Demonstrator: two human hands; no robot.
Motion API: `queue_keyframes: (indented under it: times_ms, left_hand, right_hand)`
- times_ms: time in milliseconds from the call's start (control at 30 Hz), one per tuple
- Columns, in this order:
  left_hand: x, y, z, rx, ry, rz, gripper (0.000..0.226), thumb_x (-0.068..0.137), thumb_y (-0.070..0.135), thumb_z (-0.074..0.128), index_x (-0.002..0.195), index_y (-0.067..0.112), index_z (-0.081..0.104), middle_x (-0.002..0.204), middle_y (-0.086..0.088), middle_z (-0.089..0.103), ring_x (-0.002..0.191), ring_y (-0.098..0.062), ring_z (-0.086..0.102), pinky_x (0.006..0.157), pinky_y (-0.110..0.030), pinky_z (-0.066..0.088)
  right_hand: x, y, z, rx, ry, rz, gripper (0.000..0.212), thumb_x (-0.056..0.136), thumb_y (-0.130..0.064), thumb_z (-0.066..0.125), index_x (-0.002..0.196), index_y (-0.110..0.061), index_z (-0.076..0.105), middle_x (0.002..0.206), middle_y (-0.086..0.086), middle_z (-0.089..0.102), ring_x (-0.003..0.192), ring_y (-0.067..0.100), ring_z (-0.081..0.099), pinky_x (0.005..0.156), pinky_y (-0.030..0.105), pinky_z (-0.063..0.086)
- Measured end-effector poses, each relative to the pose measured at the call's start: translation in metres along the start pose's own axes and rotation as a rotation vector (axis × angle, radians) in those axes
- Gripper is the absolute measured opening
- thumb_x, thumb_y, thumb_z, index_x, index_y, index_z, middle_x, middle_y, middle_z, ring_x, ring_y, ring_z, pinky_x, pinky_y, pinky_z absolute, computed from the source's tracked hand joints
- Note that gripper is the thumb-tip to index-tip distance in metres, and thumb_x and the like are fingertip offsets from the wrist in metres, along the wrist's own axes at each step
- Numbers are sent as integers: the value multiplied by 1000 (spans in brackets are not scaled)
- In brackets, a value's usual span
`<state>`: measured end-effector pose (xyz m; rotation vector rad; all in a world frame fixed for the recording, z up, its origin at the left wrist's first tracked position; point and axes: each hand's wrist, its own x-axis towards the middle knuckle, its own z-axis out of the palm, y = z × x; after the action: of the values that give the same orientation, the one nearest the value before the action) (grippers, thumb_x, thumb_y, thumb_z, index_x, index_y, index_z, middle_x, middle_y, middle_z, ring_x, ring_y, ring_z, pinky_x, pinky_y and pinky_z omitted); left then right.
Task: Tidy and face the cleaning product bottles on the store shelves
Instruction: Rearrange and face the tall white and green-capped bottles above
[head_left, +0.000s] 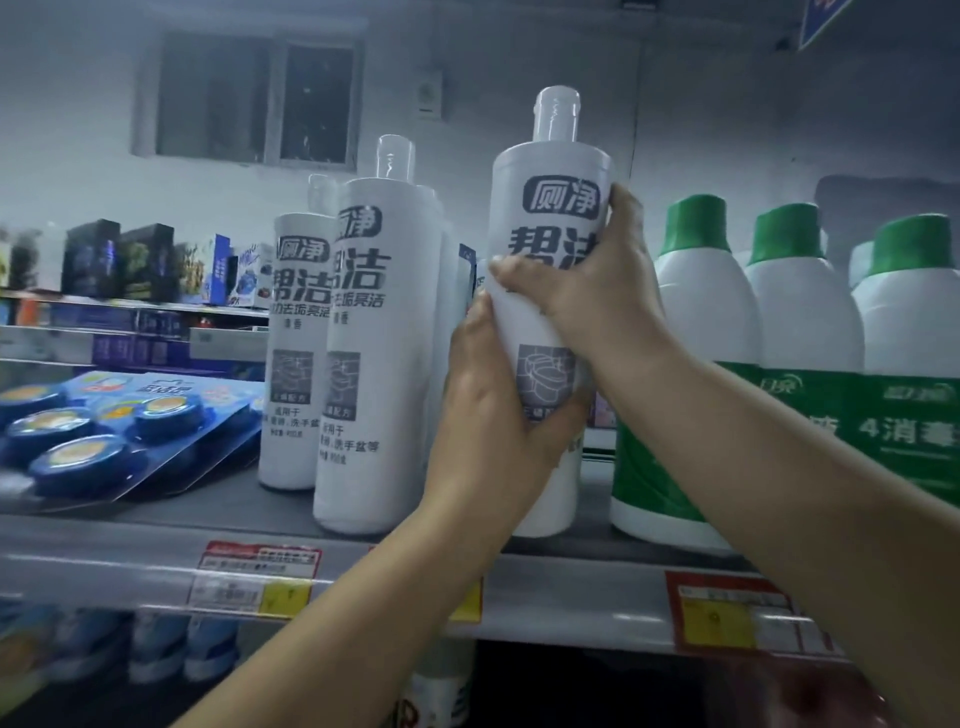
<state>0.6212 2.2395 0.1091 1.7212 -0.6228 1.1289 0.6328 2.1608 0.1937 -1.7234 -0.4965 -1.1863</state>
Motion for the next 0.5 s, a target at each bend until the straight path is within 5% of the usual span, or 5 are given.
queue_keyframes:
  times_ms: [200, 333, 400, 500]
  left_hand:
    - [3, -5, -1, 1, -34, -23, 91, 79, 29, 70, 147, 21, 10, 145, 5, 30, 132, -9, 33, 107, -34, 37]
    - [1, -5, -4, 182, -67, 38, 91, 83, 40, 62, 147, 14, 3, 154, -1, 17, 141, -11, 15, 116, -31, 19]
    - [-5, -6, -12, 262, -6, 145, 81, 88, 41, 52, 147, 16, 2, 155, -4, 15, 141, -9, 8, 113, -22, 10]
    - [-6, -19, -30, 420, 198, 196, 72, 87, 31, 47, 145, 21, 4, 154, -12, 16, 140, -17, 5, 115, -31, 5]
  right_hand:
    - [1, 5, 4, -7, -43, 11, 77, 62, -37, 81, 123, -19, 36, 113, 3, 55, 102, 21, 56, 89, 37, 48]
    - [0, 6, 6, -6, -42, 18, 73, 66, -32, 79, 124, -16, 37, 109, 1, 55, 97, 16, 55, 80, 25, 43]
    - [0, 6, 8, 13, -33, 31, 74, 66, -31, 79, 124, -17, 36, 110, 3, 56, 99, 19, 57, 85, 32, 48]
    - [-1, 7, 9, 33, -29, 45, 73, 66, -31, 80, 123, -20, 36, 110, 3, 57, 99, 20, 58, 90, 37, 49]
